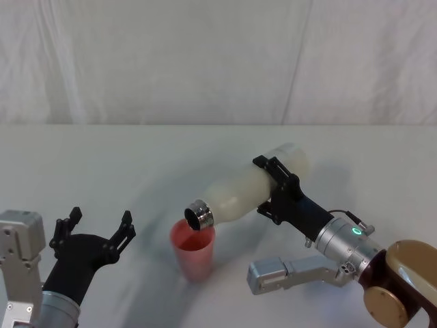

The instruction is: Grasp the thermos with one hand and pour water into the cup lid.

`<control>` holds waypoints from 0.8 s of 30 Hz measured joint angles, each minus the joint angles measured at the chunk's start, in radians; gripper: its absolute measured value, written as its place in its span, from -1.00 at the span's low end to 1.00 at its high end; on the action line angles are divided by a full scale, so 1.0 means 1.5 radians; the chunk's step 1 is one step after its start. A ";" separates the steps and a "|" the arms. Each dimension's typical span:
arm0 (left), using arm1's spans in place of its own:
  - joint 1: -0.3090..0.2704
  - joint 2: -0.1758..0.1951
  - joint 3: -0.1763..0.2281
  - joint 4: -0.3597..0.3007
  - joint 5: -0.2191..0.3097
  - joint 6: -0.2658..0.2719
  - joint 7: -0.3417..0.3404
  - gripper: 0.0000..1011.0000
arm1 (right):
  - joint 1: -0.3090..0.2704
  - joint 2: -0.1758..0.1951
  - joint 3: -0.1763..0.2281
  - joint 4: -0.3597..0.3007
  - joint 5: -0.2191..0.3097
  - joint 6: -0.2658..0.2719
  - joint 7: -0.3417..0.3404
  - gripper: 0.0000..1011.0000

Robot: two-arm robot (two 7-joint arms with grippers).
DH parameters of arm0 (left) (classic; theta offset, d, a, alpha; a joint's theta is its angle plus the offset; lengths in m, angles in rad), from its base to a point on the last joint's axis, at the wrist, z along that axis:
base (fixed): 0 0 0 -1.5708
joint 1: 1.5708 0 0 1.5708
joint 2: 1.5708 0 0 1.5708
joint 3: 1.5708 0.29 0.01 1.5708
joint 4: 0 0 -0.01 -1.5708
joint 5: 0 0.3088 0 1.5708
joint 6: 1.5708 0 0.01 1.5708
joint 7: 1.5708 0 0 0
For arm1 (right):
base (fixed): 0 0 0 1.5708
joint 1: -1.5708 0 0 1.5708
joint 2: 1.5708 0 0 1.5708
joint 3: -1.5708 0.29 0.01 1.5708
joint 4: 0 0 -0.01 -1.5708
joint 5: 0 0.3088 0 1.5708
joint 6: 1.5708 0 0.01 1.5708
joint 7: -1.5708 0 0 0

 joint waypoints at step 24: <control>0.000 0.000 0.000 0.000 0.000 0.000 0.000 0.98 | 0.004 0.001 -0.003 0.003 -0.006 -0.001 -0.004 0.88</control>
